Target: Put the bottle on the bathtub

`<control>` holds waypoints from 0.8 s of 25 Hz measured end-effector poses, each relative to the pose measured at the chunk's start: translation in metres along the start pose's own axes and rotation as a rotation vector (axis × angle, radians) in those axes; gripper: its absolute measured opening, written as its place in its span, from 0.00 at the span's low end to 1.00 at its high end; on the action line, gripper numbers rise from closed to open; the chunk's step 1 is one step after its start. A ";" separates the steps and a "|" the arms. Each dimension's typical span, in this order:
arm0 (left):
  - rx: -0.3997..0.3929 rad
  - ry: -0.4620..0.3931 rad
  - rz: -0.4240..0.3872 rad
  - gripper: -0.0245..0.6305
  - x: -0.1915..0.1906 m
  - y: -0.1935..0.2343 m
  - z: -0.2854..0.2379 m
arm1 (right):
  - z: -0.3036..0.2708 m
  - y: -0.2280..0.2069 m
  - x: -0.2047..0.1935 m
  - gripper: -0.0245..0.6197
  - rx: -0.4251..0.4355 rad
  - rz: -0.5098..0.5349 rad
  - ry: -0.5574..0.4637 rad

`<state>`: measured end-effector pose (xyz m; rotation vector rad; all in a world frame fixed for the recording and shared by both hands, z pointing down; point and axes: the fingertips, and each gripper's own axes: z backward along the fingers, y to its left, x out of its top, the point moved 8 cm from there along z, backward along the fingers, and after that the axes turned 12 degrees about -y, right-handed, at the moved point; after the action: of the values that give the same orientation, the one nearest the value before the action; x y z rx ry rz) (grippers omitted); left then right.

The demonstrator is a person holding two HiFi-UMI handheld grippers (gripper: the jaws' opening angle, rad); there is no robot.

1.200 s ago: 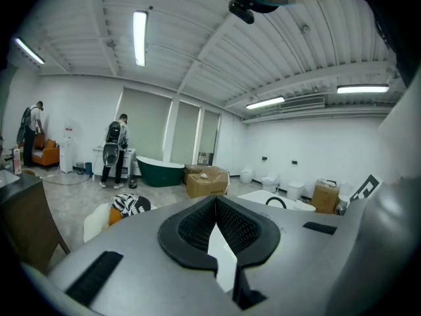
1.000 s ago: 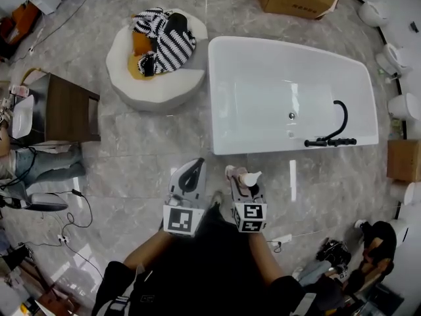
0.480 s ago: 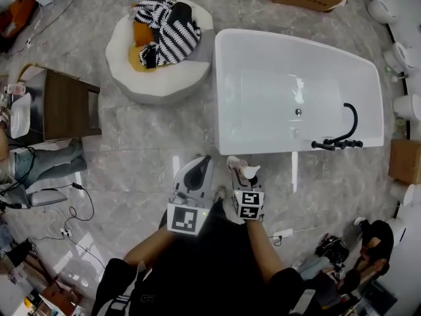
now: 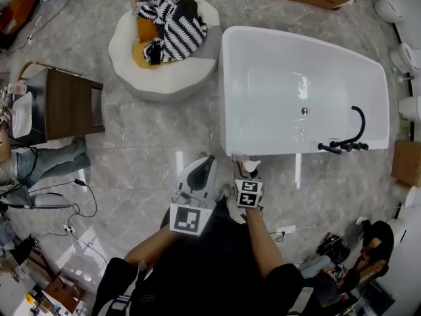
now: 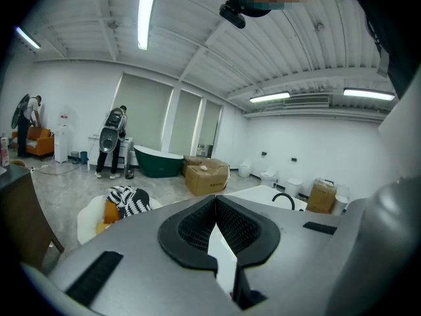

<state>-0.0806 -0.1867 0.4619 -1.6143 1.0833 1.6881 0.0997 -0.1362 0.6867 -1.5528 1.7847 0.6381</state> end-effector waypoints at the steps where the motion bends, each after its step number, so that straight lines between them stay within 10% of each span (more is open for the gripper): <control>1: -0.001 0.000 0.003 0.06 0.000 0.001 -0.001 | -0.005 0.000 -0.002 0.37 -0.004 -0.002 0.006; 20: 0.005 0.015 0.028 0.06 -0.005 0.024 -0.016 | -0.070 0.000 -0.022 0.37 -0.041 -0.007 0.114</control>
<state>-0.0915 -0.2116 0.4719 -1.6190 1.1210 1.6923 0.0894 -0.1732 0.7488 -1.6518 1.8593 0.5974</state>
